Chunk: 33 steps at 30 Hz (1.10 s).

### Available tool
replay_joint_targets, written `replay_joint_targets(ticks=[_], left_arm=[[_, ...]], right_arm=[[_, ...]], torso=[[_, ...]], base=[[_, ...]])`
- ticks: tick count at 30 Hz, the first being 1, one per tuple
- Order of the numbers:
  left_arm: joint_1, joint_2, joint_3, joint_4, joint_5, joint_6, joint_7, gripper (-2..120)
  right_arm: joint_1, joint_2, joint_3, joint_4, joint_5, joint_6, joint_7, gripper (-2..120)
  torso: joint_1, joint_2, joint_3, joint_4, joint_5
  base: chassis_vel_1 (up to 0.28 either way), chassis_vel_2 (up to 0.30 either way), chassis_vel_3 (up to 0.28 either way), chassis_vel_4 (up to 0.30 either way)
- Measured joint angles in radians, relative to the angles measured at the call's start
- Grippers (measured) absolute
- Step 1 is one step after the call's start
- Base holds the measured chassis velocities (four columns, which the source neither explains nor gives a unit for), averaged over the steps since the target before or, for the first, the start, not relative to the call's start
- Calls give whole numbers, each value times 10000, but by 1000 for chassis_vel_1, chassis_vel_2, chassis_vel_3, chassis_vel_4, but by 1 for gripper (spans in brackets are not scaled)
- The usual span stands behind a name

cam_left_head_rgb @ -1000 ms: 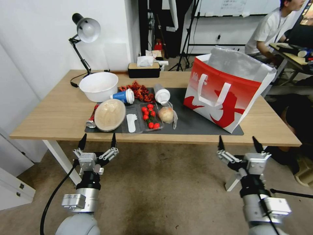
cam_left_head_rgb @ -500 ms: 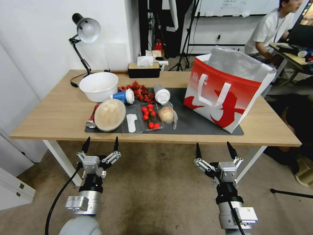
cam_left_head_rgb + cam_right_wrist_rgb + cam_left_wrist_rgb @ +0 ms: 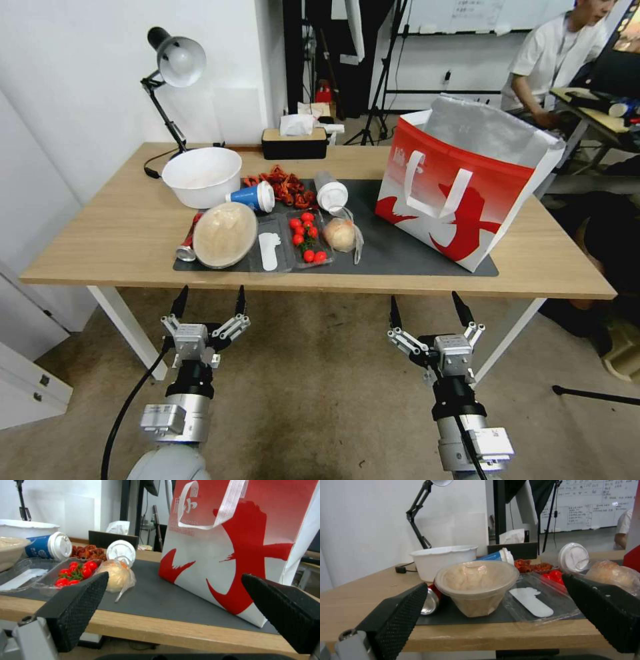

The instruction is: Pick up the food delivery bag from the floor and place it on the table.

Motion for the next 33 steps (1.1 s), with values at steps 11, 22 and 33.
replay_joint_targets(ticks=[11, 22, 33], left_arm=[[-83, -8, 15, 76, 8, -2, -49, 100], [-79, -1, 10, 63, 1, 49, -72, 100], [-78, 1, 9, 58, -3, 55, -73, 100]], right_arm=[[1, -23, 33, -39, -103, 41, -71, 100], [3, -28, 40, -39, -106, 43, -74, 100], [2, -28, 46, -37, -106, 43, -74, 100]], torso=[[1, 0, 0, 0, 0], [0, 0, 0, 0, 0], [0, 0, 0, 0, 0]], base=[[0, 0, 0, 0], [0, 0, 0, 0], [0, 0, 0, 0]])
